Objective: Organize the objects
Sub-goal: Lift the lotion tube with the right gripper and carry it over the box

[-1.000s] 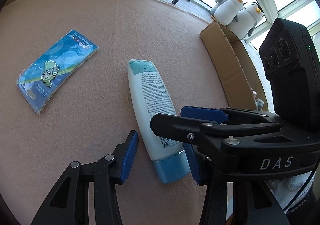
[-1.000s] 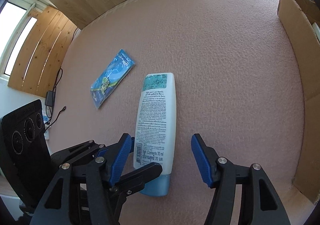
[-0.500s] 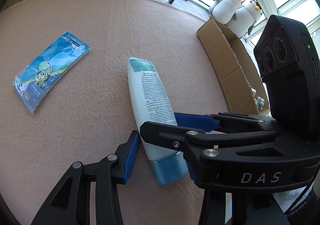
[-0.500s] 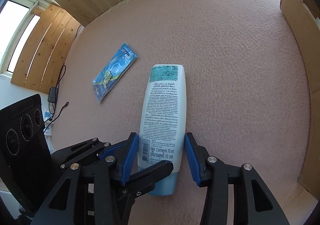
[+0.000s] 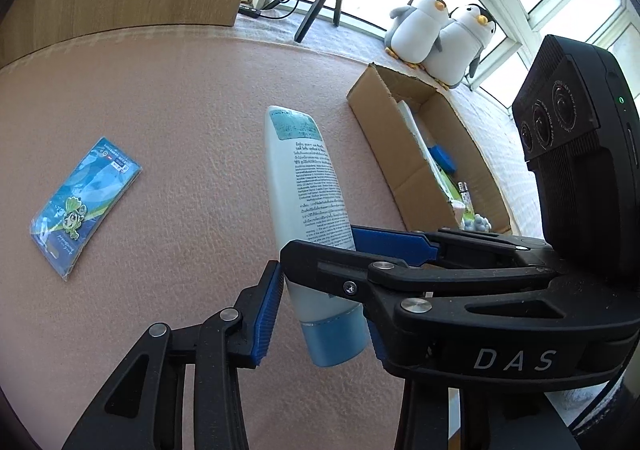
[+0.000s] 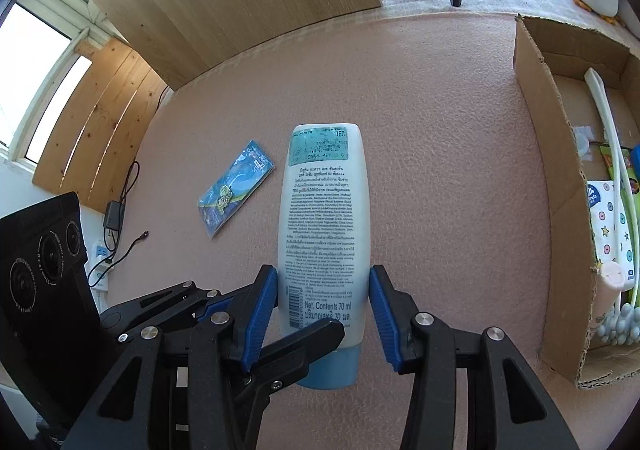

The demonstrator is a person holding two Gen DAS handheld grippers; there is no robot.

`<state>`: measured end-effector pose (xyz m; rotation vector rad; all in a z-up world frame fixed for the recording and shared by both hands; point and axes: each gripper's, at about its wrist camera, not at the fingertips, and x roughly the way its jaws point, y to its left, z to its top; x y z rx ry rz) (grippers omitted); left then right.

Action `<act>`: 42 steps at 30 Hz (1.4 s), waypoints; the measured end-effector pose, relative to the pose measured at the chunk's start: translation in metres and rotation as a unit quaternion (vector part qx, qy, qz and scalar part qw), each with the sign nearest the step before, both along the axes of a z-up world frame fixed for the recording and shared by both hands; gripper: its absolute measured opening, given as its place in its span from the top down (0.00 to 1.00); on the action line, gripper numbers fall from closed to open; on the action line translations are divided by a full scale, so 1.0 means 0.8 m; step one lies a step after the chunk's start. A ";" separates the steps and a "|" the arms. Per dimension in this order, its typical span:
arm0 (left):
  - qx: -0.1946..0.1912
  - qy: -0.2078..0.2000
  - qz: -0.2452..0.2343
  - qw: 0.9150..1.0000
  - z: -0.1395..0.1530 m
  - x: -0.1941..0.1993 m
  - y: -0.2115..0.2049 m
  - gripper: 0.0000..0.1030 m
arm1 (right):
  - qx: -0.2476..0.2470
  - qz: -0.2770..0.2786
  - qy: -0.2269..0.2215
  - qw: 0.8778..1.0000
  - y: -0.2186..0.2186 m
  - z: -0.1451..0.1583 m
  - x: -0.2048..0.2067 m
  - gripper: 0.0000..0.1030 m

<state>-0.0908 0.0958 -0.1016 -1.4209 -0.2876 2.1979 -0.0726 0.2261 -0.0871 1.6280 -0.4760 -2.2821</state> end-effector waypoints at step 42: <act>0.006 0.037 -0.108 0.993 0.021 -0.082 0.284 0.59 | 0.028 -0.136 0.043 0.989 0.260 0.025 -0.006 0.58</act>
